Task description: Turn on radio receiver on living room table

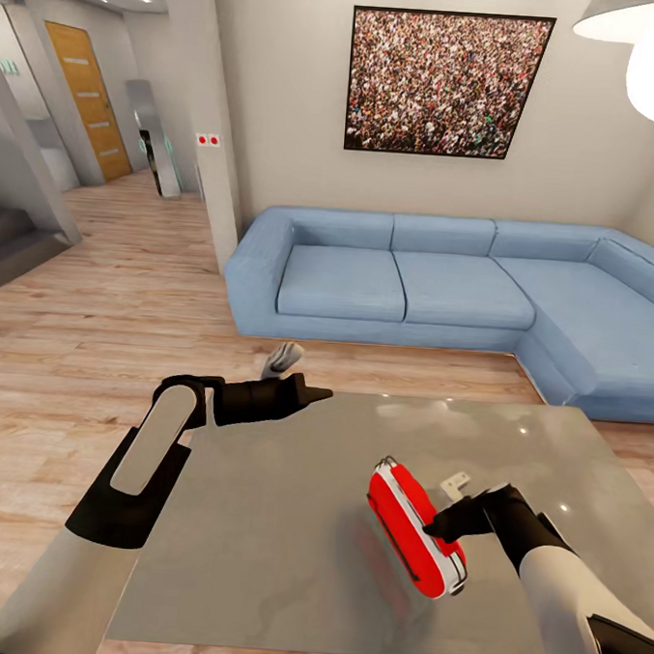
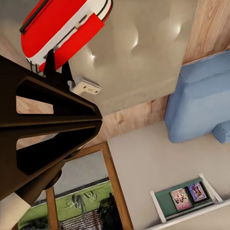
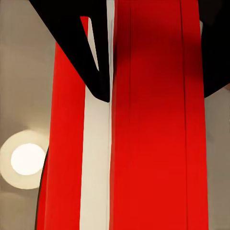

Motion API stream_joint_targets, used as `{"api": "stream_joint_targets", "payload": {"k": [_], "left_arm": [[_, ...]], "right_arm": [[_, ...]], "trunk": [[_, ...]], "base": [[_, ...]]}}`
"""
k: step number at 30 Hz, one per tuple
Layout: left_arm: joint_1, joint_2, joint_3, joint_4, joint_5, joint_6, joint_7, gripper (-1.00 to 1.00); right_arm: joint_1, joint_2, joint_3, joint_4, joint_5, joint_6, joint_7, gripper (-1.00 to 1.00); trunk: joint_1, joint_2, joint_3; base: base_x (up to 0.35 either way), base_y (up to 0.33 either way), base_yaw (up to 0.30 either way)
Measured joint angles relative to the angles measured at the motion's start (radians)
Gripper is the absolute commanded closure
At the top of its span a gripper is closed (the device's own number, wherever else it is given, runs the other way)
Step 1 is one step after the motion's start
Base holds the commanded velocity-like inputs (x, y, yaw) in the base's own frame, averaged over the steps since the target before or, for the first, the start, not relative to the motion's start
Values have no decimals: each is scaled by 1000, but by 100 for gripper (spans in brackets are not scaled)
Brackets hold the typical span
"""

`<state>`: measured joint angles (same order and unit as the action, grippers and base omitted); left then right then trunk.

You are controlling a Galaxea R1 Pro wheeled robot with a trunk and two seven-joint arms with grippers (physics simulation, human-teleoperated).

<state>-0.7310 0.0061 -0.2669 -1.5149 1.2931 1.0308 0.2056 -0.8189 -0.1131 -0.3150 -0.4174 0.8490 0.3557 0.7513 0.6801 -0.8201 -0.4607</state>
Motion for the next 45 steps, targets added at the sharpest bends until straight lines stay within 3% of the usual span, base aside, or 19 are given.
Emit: {"api": "stream_joint_targets", "payload": {"k": [6, 20, 31, 32, 45], "left_arm": [[0, 0, 0, -1, 0, 0, 0, 100], [0, 0, 1, -1, 0, 0, 0, 100], [-1, 0, 2, -1, 0, 0, 0, 100], [0, 0, 2, -1, 0, 0, 0, 100], [-1, -1, 2, -2, 0, 0, -1, 100]], "right_arm": [[0, 0, -24, 2, 2, -1, -1, 100], [0, 0, -33, 80, 0, -36, -45, 100], [0, 0, -47, 88, 2, -41, -49, 100], [0, 0, -47, 88, 1, -41, -49, -100], [0, -3, -49, 88, -2, -41, -49, -100]], "trunk": [[0, 0, 0], [0, 0, 0], [0, 0, 0], [0, 0, 0], [0, 0, 0]], "base": [[0, 0, 0], [0, 0, 0], [0, 0, 0], [0, 0, 0], [0, 0, 0]]}}
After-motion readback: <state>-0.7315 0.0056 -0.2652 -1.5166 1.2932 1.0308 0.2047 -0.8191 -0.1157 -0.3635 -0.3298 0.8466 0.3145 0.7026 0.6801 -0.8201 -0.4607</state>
